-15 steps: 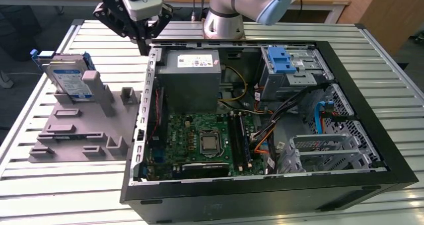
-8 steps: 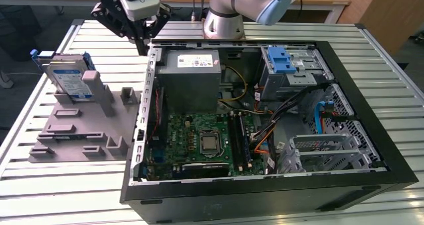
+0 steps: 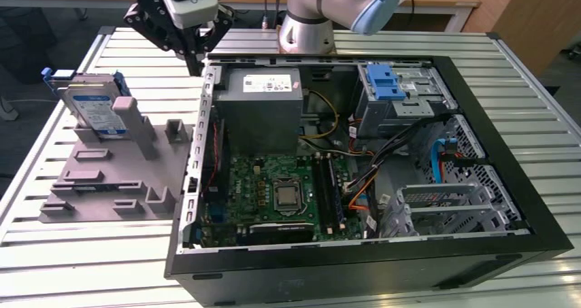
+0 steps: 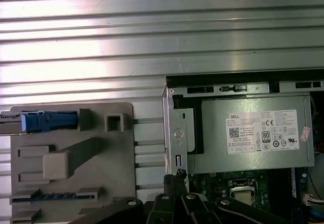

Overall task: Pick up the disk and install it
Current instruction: 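Reach for the disk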

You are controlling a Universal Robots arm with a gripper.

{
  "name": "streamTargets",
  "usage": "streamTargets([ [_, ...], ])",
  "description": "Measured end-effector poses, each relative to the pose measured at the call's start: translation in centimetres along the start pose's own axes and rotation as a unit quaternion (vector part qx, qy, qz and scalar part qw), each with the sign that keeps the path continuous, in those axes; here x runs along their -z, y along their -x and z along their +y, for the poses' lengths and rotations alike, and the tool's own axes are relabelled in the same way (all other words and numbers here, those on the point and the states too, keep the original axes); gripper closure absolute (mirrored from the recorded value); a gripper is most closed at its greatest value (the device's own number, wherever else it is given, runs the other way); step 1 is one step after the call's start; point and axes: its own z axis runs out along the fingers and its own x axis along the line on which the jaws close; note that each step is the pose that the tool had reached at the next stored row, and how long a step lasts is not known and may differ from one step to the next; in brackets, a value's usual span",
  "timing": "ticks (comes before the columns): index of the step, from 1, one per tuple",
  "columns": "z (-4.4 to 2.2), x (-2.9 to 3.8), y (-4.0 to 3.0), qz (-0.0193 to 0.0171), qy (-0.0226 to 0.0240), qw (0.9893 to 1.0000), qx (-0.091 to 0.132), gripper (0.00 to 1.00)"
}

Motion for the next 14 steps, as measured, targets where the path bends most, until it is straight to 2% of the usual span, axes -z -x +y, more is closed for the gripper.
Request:
streamTargets([
  [14,-0.05,0.02,-0.69,0.0000,0.0000,1.0000,0.000,0.89],
])
